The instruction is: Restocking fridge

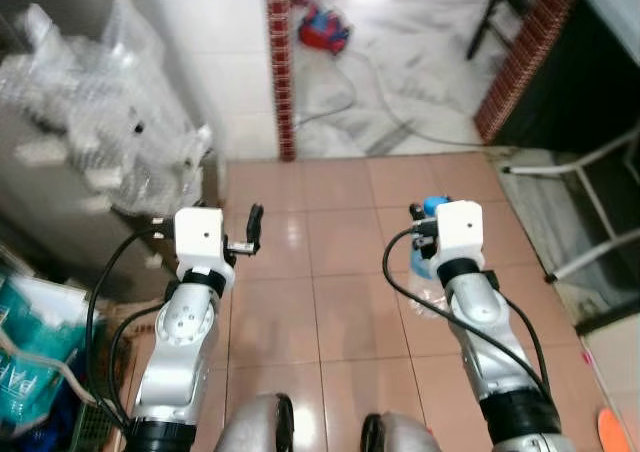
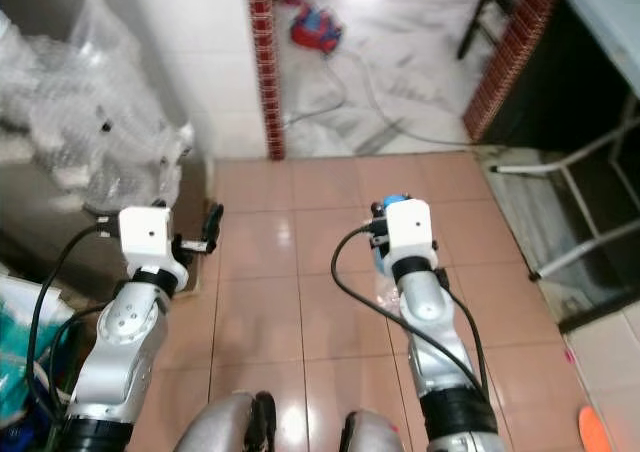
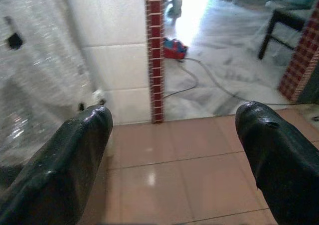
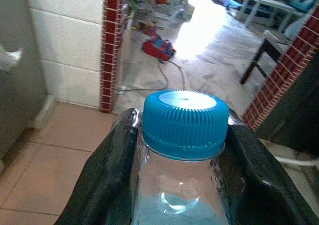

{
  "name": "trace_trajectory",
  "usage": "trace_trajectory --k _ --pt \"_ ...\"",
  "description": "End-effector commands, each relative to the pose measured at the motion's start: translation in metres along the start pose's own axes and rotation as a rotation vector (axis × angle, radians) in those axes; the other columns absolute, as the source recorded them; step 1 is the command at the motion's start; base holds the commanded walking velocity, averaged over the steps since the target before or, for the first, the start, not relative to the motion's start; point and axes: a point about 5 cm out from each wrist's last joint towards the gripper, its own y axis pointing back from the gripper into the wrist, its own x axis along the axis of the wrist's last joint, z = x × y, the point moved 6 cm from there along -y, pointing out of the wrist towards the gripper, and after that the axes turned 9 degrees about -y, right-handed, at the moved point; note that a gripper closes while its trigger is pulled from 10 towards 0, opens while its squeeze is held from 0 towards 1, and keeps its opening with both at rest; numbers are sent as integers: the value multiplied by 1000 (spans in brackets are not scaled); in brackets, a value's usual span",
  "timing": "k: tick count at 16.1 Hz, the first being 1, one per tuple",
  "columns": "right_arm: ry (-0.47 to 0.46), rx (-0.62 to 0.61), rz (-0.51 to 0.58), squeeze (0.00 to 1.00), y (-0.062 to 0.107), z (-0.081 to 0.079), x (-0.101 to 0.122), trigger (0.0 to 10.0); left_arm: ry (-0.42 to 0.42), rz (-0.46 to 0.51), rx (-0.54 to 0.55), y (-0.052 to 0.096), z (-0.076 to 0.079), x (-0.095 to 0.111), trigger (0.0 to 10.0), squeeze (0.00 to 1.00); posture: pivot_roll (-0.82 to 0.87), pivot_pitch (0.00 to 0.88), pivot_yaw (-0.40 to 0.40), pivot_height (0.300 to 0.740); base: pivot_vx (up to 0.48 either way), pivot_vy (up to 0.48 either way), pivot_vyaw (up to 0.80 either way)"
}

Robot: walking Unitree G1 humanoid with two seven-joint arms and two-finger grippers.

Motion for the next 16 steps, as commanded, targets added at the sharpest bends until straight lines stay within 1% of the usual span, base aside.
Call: trace_trajectory --k 1,2,6,8,11,13,15,16 --pt "-7 3 29 0 -2 -1 7 10000 -4 -14 -2 2 -1 -5 10000 0 50 96 4 740 304 0 0" --pt "-12 4 26 0 -2 -1 7 10000 1 -17 -12 3 0 -6 10000 0 50 96 4 740 304 0 0" --pt "-11 7 23 0 -4 -3 6 10000 -8 -32 15 3 -7 -10 10000 0 59 89 6 740 343 0 0" --pt "-11 10 17 0 -3 -4 4 10000 5 -32 18 3 -6 -10 10000 0 60 87 4 740 298 317 0" --pt "-13 7 10 0 -3 -3 2 10000 -4 -33 13 3 -5 -11 10000 0 62 83 0 740 282 389 0" --pt "-14 7 8 0 -3 -3 2 10000 16 -49 25 3 -7 -13 10000 0 64 85 4 740 0 429 0" --pt "-15 6 10 0 -4 -4 2 10000 13 -43 20 3 -8 -12 10000 0 67 90 13 740 0 474 0" --pt "-14 9 21 0 -6 -5 5 10000 -7 -36 22 2 -7 -10 10000 0 64 94 26 740 0 0 0"
